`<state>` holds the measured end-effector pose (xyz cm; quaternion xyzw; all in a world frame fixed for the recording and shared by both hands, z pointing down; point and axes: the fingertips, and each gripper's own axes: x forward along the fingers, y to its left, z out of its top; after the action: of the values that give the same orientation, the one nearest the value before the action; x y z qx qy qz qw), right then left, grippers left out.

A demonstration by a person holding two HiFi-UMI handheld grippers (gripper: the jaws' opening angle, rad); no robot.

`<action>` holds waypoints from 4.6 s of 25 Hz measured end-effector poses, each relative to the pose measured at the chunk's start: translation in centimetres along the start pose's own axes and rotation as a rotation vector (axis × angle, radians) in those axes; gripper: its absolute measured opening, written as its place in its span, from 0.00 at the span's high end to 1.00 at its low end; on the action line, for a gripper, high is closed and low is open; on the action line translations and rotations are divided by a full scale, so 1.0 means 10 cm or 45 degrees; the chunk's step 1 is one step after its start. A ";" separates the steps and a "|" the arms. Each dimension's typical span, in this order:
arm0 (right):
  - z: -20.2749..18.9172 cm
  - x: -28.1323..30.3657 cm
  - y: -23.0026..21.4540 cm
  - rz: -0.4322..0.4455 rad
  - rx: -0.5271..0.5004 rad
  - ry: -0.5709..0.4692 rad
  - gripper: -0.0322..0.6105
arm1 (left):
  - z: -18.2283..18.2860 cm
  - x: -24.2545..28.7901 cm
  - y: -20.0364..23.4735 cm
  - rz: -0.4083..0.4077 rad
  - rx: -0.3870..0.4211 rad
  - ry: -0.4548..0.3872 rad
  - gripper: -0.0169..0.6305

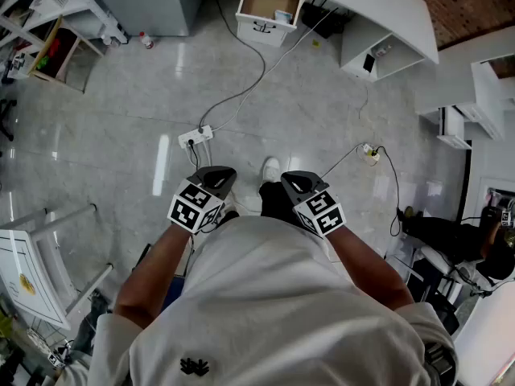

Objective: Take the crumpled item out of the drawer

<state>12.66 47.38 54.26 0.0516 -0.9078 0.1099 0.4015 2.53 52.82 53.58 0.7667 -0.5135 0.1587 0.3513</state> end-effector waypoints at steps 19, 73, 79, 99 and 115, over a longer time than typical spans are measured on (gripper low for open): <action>1.02 -0.02 -3.03 0.032 0.056 -0.066 0.90 | 2.60 1.98 0.74 0.076 0.126 -0.004 0.93; 1.47 1.30 -6.28 -0.465 1.197 0.267 0.85 | 4.07 7.79 6.05 -0.053 1.084 0.943 0.80; 1.32 1.22 -6.25 -0.490 1.221 0.277 0.85 | 4.02 7.87 6.07 -0.023 1.104 0.995 0.90; 1.19 0.90 -5.93 -0.481 1.113 0.136 0.87 | 4.42 7.13 5.61 0.082 1.013 0.849 0.94; 0.94 0.37 -5.28 -0.399 0.996 -0.091 0.90 | 4.67 5.79 4.33 0.114 0.959 0.655 0.94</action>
<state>13.01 -6.15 59.16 0.3411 -0.7923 0.3819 0.3317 -17.48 -28.85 71.99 0.7537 -0.3485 0.5346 0.1570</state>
